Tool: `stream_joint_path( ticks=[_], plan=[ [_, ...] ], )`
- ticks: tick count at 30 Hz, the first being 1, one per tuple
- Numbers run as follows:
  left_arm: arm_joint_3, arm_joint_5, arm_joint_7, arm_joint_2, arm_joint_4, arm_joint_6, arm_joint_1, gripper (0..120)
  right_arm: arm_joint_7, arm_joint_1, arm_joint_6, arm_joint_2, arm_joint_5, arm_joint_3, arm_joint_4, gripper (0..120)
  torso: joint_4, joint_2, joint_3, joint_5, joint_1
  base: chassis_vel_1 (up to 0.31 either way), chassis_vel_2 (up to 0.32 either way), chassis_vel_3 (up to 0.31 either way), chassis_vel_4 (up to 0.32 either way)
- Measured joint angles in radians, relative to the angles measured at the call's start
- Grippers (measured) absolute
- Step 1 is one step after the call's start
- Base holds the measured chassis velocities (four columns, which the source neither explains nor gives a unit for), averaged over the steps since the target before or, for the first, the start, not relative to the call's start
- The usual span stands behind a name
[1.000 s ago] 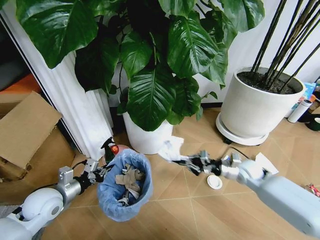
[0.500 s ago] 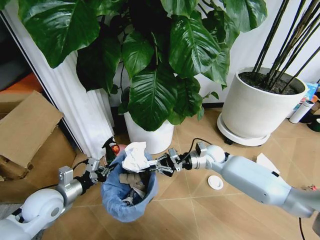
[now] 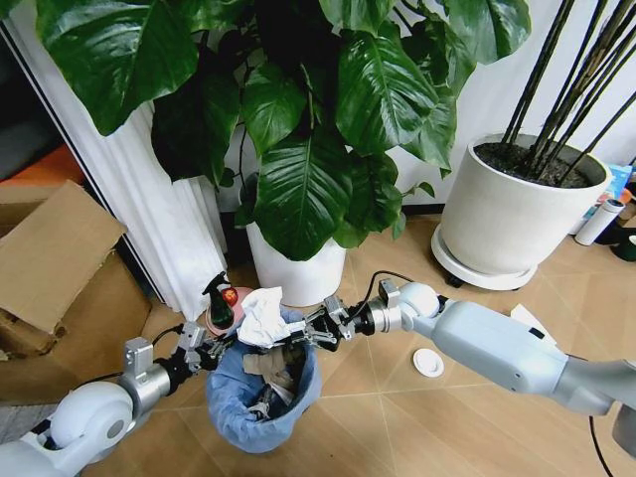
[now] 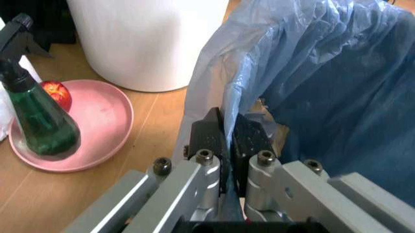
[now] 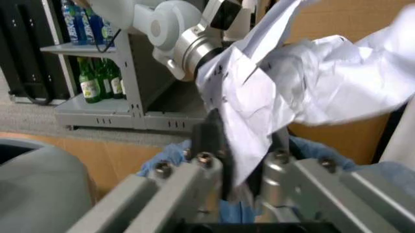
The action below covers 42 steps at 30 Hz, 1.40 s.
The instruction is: Pick up the trash bin and place the garbage on the floor into it.
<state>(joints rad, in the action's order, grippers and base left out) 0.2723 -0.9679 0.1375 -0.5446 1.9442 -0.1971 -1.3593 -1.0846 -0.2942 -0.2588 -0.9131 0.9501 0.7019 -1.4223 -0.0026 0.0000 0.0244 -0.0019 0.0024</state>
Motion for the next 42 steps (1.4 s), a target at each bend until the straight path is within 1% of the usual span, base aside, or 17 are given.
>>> stream_joint_path(
  ticks=[2, 5, 6, 7, 9, 10, 13, 14, 18, 19, 21, 22, 24, 26, 30, 35, 42],
  plan=[
    [0.0, 0.0, 0.0, 0.0, 0.0, 0.0, 0.0, 0, 0.0, 0.002, 0.0, 0.0, -0.002, 0.004, 0.0, 15, 0.0, 0.0, 0.0, -0.0001, 0.0, 0.0, 0.0, 0.0, 0.0],
    [0.003, 0.0, -0.001, -0.001, 0.001, 0.0, -0.003, 0, 0.0, 0.003, 0.0, 0.0, -0.007, 0.007, 0.001, 32, 0.0001, 0.0, 0.0, 0.0, 0.0, 0.0, 0.0, 0.0, 0.0],
    [0.004, 0.0, -0.001, -0.001, 0.001, 0.0, -0.003, 0, 0.0, 0.004, 0.0, 0.0, -0.008, 0.008, 0.001, 35, 0.0, 0.0, 0.0, 0.0, 0.0, 0.0, 0.0, 0.0, 0.0],
    [0.004, 0.0, -0.001, -0.001, 0.001, 0.0, -0.003, 0, 0.0, 0.004, 0.0, 0.0, -0.008, 0.008, 0.001, 35, 0.0, 0.0, 0.0, 0.0, 0.0, 0.0, 0.0, 0.0, 0.0],
    [0.006, -0.001, -0.002, -0.001, 0.002, 0.0, -0.004, 0, -0.001, 0.01, 0.0, 0.001, -0.01, 0.011, 0.002, 45, 0.0, 0.0, 0.0, 0.0, 0.0, 0.0, 0.0, 0.0, 0.0],
    [0.006, -0.001, -0.002, -0.001, 0.002, 0.0, -0.004, 0, -0.001, 0.01, 0.0, 0.001, -0.01, 0.011, 0.002, 45, 0.0, 0.0, 0.0, 0.0, 0.0, 0.0, 0.0, 0.0, 0.0],
    [0.008, -0.002, -0.003, -0.001, 0.005, 0.0, -0.004, 0, -0.002, 0.021, 0.0, 0.003, -0.011, 0.016, 0.002, 60, 0.0, 0.0, 0.0, 0.0, 0.0, 0.0, 0.0, 0.0, 0.0],
    [0.008, -0.002, -0.003, -0.001, 0.005, 0.0, -0.004, 0, -0.002, 0.021, 0.0, 0.003, -0.011, 0.016, 0.002, 60, 0.0, 0.0, 0.0, 0.0, 0.0, 0.0, 0.0, 0.0, 0.0],
    [0.011, -0.003, -0.004, -0.003, 0.007, 0.0, -0.007, 0, -0.004, 0.029, 0.0, 0.005, -0.011, 0.021, 0.002, 80, 0.0, 0.0, 0.0, 0.0, 0.0, 0.0, 0.0, 0.0, 0.0],
    [0.011, -0.003, -0.004, -0.003, 0.007, 0.0, -0.007, 0, -0.004, 0.029, 0.0, 0.005, -0.011, 0.021, 0.002, 80, 0.0, 0.0, 0.0, 0.0, 0.0, 0.0, 0.0, 0.0, 0.0],
    [0.013, -0.004, -0.004, -0.003, 0.007, 0.0, -0.008, 0, -0.009, 0.032, 0.0, 0.007, -0.011, 0.027, 0.001, 88, 0.0001, 0.0, 0.0, 0.0, 0.0, 0.0, 0.0, 0.0, 0.0],
    [0.013, -0.004, -0.004, -0.003, 0.007, 0.0, -0.008, 0, -0.009, 0.032, 0.0, 0.007, -0.011, 0.027, 0.001, 88, 0.0001, 0.0, 0.0, 0.0, 0.0, 0.0, 0.0, 0.0, 0.0],
    [0.015, -0.011, -0.006, 0.001, 0.006, -0.001, -0.008, 0, -0.019, 0.041, 0.0, 0.014, -0.013, 0.044, -0.001, 97, 0.0, 0.0, 0.0, 0.0, 0.0, 0.0, 0.0, 0.0, 0.0],
    [0.015, -0.014, -0.007, 0.004, 0.005, -0.001, -0.008, 0, -0.022, 0.046, 0.0, 0.018, -0.013, 0.055, -0.003, 99, 0.0001, 0.0, 0.0, 0.0, 0.0, 0.0, 0.0, 0.0, 0.0],
    [0.009, -0.008, -0.01, 0.015, 0.004, -0.004, -0.02, 0, -0.028, 0.108, 0.02, 0.047, -0.003, 0.142, -0.031, 100, 0.0, 0.0, 0.0, -0.0003, 0.0, 0.0, 0.0, 0.0, 0.0],
    [0.006, -0.001, -0.012, 0.014, 0.004, -0.005, -0.023, 0, -0.033, 0.157, 0.043, 0.045, -0.001, 0.172, -0.035, 100, 0.0001, 0.0, 0.0, -0.0002, 0.0, 0.0, 0.0, 0.0, 0.0],
    [0.005, 0.001, -0.018, 0.021, 0.009, -0.009, -0.027, 0, -0.045, 0.234, 0.08, 0.037, -0.001, 0.253, -0.046, 100, 0.0002, 0.0, 0.0, 0.0001, 0.0, 0.0, 0.0, 0.0, 0.0]
  ],
)
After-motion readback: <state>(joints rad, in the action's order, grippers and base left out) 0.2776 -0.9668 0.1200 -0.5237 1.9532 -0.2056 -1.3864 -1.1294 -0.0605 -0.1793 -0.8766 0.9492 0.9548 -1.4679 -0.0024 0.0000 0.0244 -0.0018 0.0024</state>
